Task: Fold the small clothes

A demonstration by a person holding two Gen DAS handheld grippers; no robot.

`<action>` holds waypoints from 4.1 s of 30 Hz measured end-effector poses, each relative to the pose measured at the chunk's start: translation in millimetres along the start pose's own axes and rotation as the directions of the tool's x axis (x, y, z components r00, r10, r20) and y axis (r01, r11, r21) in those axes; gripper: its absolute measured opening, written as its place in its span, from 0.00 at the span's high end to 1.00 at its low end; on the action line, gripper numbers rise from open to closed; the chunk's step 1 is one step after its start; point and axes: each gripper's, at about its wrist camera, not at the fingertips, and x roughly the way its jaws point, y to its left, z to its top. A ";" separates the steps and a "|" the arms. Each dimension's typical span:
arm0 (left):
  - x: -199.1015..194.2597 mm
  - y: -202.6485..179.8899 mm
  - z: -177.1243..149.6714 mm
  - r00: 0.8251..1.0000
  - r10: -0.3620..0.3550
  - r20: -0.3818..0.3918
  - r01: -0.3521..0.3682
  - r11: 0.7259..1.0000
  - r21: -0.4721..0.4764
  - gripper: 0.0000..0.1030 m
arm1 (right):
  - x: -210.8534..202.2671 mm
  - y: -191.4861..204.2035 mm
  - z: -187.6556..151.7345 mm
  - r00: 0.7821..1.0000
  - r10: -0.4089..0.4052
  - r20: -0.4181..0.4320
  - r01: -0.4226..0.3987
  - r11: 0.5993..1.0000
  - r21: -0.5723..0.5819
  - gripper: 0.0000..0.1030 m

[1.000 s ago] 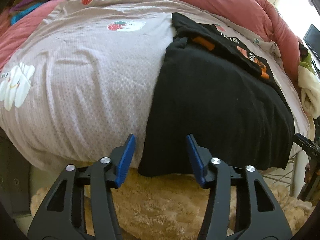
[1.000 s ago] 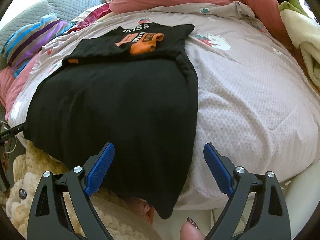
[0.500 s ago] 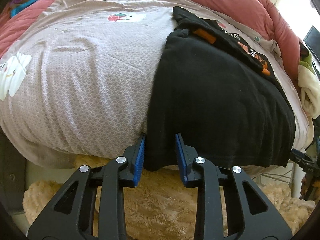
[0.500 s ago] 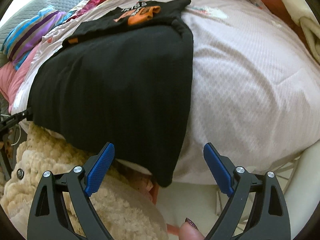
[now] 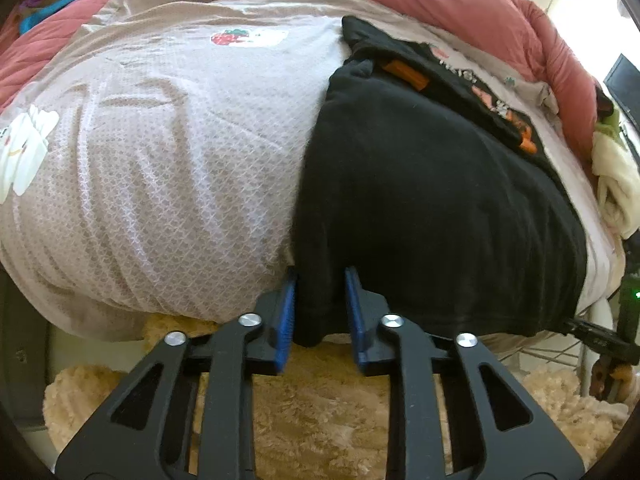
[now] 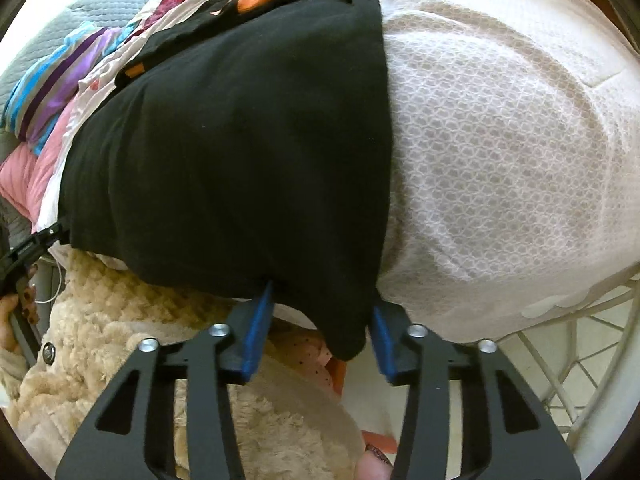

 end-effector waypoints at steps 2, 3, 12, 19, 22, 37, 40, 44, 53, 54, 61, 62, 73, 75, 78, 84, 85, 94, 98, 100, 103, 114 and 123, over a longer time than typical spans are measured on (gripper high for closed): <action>-4.1 0.5 0.4 1.000 -0.002 0.013 0.002 1.000 -0.001 0.96 | -4.3 -0.8 -0.8 1.000 -0.009 0.005 0.009 1.000 -0.015 0.77; -5.9 0.0 0.4 1.000 -0.007 0.017 0.007 1.000 0.000 0.96 | -7.0 -1.1 -1.2 1.000 -0.013 0.007 0.013 1.000 -0.024 0.84; -40.5 -13.4 5.6 0.989 -0.106 0.103 0.106 0.994 0.006 0.97 | -51.4 9.2 7.3 0.992 0.104 0.068 -0.099 0.992 -0.076 0.92; -67.2 -9.3 28.1 0.973 -0.143 0.180 0.149 0.989 -0.021 0.97 | -99.2 17.1 34.4 0.964 0.173 0.201 -0.151 0.981 -0.121 0.92; -71.9 -9.7 38.2 0.969 -0.145 0.199 0.153 0.988 -0.026 0.97 | -112.4 19.3 48.0 0.950 0.182 0.254 -0.154 0.980 -0.124 0.92; -88.5 -12.2 92.9 0.942 -0.186 0.278 0.209 0.977 -0.054 0.98 | -157.5 2.3 101.8 0.879 0.160 0.449 -0.132 0.987 -0.094 0.92; -82.6 -12.4 97.1 0.949 -0.173 0.263 0.192 0.980 -0.049 0.98 | -158.2 1.6 110.7 0.871 0.156 0.466 -0.131 0.988 -0.085 0.92; -67.6 -14.0 107.3 0.958 -0.176 0.226 0.193 0.980 -0.052 0.98 | -152.1 1.8 128.3 0.867 0.138 0.478 -0.111 0.990 -0.083 0.92; -43.1 -11.5 143.6 0.965 -0.157 0.211 0.178 0.980 -0.086 1.00 | -132.0 -11.8 172.6 0.861 0.119 0.494 -0.130 0.991 -0.012 0.92; -40.3 -10.6 148.3 0.965 -0.152 0.212 0.174 0.980 -0.092 1.00 | -129.2 -13.2 177.0 0.862 0.115 0.493 -0.128 0.992 -0.008 0.92; -9.4 -5.7 173.1 0.973 -0.151 0.172 0.170 0.980 -0.102 1.00 | -92.9 -22.9 199.8 0.903 0.062 0.425 -0.089 0.995 0.044 0.92; -7.6 -6.0 172.2 0.973 -0.160 0.168 0.178 0.979 -0.095 1.00 | -86.7 -24.2 200.7 0.910 0.045 0.413 -0.074 0.996 0.053 0.91; -7.0 -10.5 105.2 0.981 -0.185 0.062 0.182 0.982 0.049 0.70 | -60.7 -31.6 182.3 0.945 0.016 0.327 -0.044 0.996 0.078 0.62; -13.7 -6.2 90.7 0.975 -0.214 0.066 0.213 0.977 0.023 0.67 | -61.0 -31.2 174.9 0.951 0.017 0.310 -0.043 0.996 0.074 0.61; -18.1 -2.1 63.7 0.960 -0.278 0.045 0.279 0.960 -0.034 0.63 | -61.8 -28.8 163.4 0.955 0.025 0.295 -0.046 0.997 0.065 0.59; -5.3 -23.0 17.1 0.935 -0.350 -0.054 0.348 0.936 -0.051 0.62 | -63.2 -22.5 147.1 0.960 0.027 0.280 -0.038 0.999 0.032 0.56; -3.0 -24.8 12.5 0.933 -0.354 -0.063 0.351 0.935 -0.057 0.62 | -63.1 -22.7 145.9 0.960 0.028 0.278 -0.038 0.999 0.031 0.55; 20.5 -39.0 -3.0 0.905 -0.416 -0.091 0.400 0.904 -0.152 0.61 | -73.9 -28.3 142.8 0.953 0.030 0.302 -0.040 0.999 0.029 0.44; 23.8 -51.0 1.0 0.928 -0.360 -0.096 0.348 0.929 -0.127 0.81 | -81.9 -33.5 148.7 0.941 0.037 0.336 -0.055 0.998 0.043 0.40; 23.6 -50.6 3.5 0.928 -0.358 -0.098 0.345 0.930 -0.130 0.93 | -82.1 -36.2 155.5 0.938 0.048 0.343 -0.068 0.997 0.047 0.40; 21.2 -48.2 7.5 0.929 -0.358 -0.098 0.343 0.929 -0.139 0.96 | -77.5 -41.4 168.3 0.938 0.052 0.341 -0.076 0.995 0.057 0.40; -15.5 -36.2 59.1 0.906 -0.423 0.034 0.423 0.894 -0.147 0.97 | -80.9 -39.0 192.8 0.933 0.115 0.342 -0.139 0.989 0.046 0.91; -37.2 -18.9 138.6 0.903 -0.395 0.166 0.420 0.895 -0.153 0.97 | -118.7 -42.1 218.5 0.858 0.205 0.471 -0.262 0.963 0.057 0.91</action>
